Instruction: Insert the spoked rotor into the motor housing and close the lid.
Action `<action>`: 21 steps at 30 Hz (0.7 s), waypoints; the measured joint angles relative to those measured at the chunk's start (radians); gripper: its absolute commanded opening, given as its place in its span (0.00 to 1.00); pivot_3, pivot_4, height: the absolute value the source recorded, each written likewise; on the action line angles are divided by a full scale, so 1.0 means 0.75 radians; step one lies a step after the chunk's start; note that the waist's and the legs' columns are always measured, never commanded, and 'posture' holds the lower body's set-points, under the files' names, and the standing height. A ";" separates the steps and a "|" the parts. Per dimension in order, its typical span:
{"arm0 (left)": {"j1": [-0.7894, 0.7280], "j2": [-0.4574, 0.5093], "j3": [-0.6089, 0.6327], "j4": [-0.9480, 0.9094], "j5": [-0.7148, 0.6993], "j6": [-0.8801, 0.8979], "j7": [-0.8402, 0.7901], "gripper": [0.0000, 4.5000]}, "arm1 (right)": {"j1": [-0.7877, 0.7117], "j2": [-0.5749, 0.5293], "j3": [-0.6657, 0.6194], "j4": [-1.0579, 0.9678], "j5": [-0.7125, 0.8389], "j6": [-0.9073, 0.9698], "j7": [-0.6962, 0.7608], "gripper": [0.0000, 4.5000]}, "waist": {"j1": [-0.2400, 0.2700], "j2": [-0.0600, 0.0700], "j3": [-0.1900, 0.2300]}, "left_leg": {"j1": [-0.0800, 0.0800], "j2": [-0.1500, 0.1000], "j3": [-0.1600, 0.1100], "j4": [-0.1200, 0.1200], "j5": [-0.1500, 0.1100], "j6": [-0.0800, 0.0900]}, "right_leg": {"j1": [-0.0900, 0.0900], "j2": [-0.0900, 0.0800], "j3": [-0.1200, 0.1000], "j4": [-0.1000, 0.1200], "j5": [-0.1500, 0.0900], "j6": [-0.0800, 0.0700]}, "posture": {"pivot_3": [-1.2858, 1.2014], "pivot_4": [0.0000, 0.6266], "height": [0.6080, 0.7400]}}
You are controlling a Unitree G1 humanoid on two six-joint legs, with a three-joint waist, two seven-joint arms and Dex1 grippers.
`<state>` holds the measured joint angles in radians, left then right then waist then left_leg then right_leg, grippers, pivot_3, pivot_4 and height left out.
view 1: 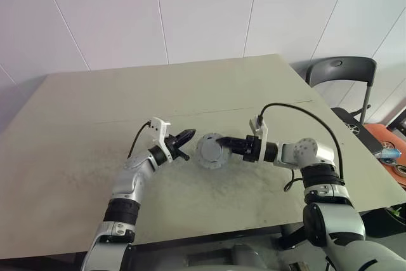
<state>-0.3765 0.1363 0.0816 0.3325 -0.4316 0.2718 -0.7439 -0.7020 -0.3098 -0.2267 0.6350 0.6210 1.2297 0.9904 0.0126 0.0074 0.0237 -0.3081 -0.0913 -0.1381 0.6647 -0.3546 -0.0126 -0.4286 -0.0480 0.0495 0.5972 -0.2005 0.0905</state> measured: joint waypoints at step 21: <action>0.041 -0.176 0.220 -0.187 -0.450 0.314 0.104 0.82 | -0.087 0.187 -0.444 0.152 0.236 -0.018 -0.352 0.50 | -0.009 0.000 0.000 | -0.015 0.000 0.001 0.001 0.004 -0.007 | -0.016 0.000 0.001 0.001 0.001 -0.001 | 0.52 0.00 1.00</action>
<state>-0.3460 0.0044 0.2464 0.1920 -0.7691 0.5075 -0.6659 -0.7673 -0.1695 -0.5599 0.7490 0.7977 1.2161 0.7260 0.0060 0.0075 0.0236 -0.3193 -0.0912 -0.1371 0.6651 -0.3518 -0.0175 -0.4407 -0.0481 0.0504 0.5979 -0.1996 0.0896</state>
